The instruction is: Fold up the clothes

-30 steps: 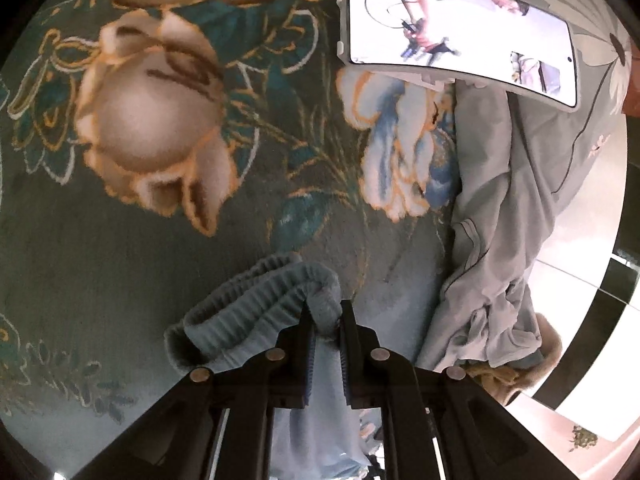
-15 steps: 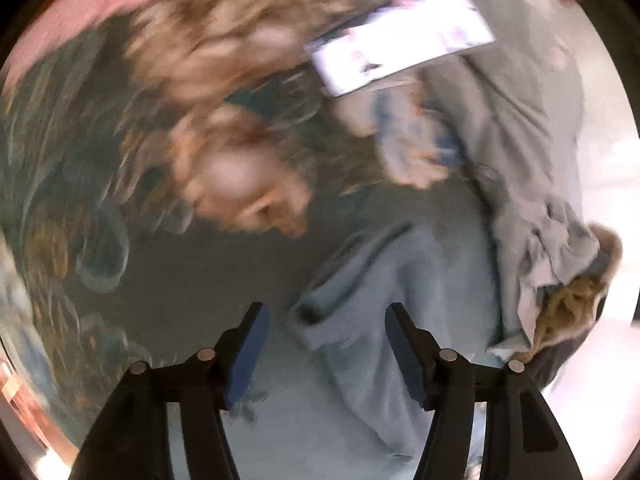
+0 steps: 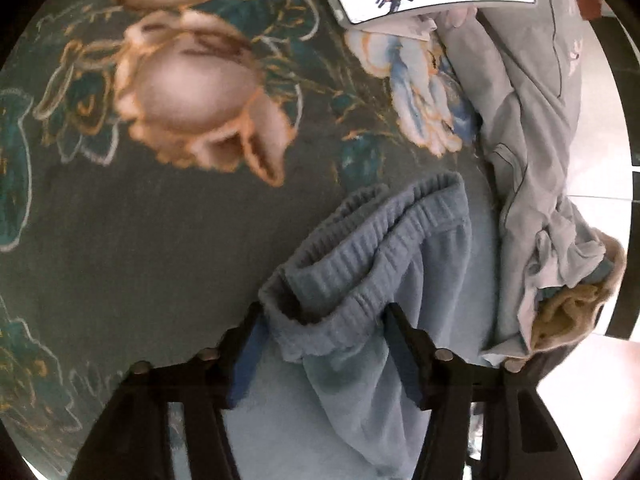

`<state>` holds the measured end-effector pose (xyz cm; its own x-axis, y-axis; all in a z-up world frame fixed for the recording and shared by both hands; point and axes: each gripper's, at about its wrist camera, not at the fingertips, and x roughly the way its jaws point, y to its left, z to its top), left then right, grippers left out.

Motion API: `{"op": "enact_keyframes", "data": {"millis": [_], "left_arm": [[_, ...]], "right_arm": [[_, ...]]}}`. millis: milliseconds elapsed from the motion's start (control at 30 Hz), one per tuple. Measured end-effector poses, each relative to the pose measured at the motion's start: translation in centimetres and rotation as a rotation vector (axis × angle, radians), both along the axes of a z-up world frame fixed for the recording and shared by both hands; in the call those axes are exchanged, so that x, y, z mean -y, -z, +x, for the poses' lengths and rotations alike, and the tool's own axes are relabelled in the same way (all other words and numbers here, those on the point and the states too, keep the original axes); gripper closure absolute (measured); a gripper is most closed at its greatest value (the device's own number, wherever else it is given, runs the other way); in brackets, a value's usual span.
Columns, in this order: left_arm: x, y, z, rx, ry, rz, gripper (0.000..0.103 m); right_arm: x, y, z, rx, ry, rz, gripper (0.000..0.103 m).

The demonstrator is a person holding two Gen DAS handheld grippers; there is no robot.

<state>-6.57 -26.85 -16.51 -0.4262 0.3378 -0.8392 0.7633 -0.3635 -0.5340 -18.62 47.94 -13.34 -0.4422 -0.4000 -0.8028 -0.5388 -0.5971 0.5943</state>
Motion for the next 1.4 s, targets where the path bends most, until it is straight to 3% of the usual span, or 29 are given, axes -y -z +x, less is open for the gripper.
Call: {"op": "enact_keyframes", "data": {"millis": [67,167,267,400,467,567,700,800,900,1033,1167,1300,1400], "left_arm": [[0.1,-0.2,-0.3,-0.001,0.004,-0.02,0.079],[0.5,-1.7,-0.3,-0.059,0.015,-0.006,0.085],[1.0,-4.8,-0.2,-0.166,0.049,0.037,0.086],[2.3,-9.4,0.0,-0.294,0.181,0.012,0.086],[3.5,-10.4,0.5,-0.31,0.238,0.012,0.085],[5.2,-8.1,3.0,-0.263,0.277,0.054,0.085],[6.2,-1.2,5.0,-0.071,0.288,0.06,0.085],[6.3,0.7,5.9,-0.037,0.272,0.079,0.085],[6.4,0.5,6.0,-0.052,0.285,0.084,0.085],[6.2,-0.5,5.6,-0.051,0.32,0.076,0.084],[5.8,-0.8,4.9,-0.067,0.319,0.079,0.084],[5.9,-0.8,5.2,-0.077,0.321,0.085,0.084],[5.9,-0.6,5.3,-0.082,0.321,0.095,0.083]], "right_arm": [[0.2,-0.8,0.2,-0.009,0.0,0.015,0.093],[-0.3,-2.9,1.5,-0.052,0.032,0.032,0.094],[-0.6,-5.6,3.5,-0.101,0.047,0.048,0.094],[-0.4,-10.1,6.6,-0.167,0.068,0.059,0.094],[-0.2,-10.6,8.5,-0.168,0.088,0.055,0.094],[0.0,-10.9,11.5,-0.157,0.12,0.048,0.094],[0.5,-5.1,16.2,-0.005,0.181,0.037,0.094],[1.8,-2.8,17.9,0.044,0.229,0.052,0.094],[2.7,-4.8,17.8,-0.001,0.225,0.093,0.094],[6.8,-11.4,15.8,-0.095,0.057,0.256,0.094],[14.1,-16.5,14.7,-0.187,-0.146,0.377,0.094],[23.3,-17.1,14.1,-0.214,-0.371,0.455,0.094],[30.1,-14.9,13.9,-0.207,-0.519,0.483,0.094]]}}
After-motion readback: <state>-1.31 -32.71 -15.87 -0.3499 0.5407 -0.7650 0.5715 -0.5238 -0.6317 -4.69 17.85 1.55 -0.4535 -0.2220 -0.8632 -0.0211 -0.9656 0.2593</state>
